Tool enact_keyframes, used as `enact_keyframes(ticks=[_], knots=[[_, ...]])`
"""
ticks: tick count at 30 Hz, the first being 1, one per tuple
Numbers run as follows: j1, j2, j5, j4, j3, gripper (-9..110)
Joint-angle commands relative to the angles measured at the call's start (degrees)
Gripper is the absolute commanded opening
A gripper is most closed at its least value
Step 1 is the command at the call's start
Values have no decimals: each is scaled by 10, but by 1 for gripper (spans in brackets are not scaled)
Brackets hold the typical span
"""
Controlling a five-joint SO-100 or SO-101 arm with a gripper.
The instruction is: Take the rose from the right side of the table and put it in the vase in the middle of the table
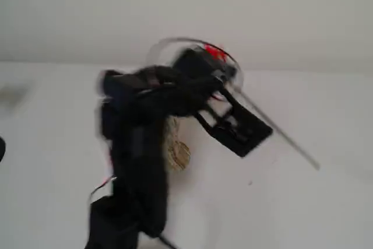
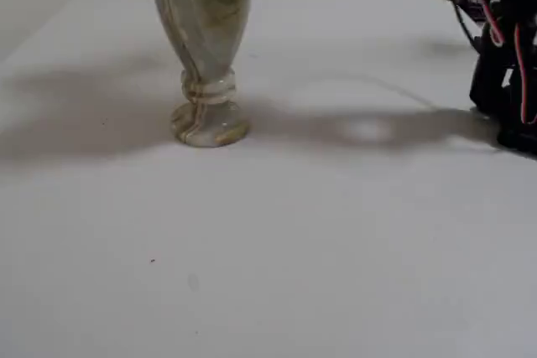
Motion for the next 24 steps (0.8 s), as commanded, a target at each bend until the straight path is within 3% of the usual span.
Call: enact_keyframes(ticks=[1, 12, 24], knots=[[-64, 151, 8, -62, -12, 0], [-272, 196, 7, -124, -9, 0], [-375, 147, 168, -132, -13, 0]])
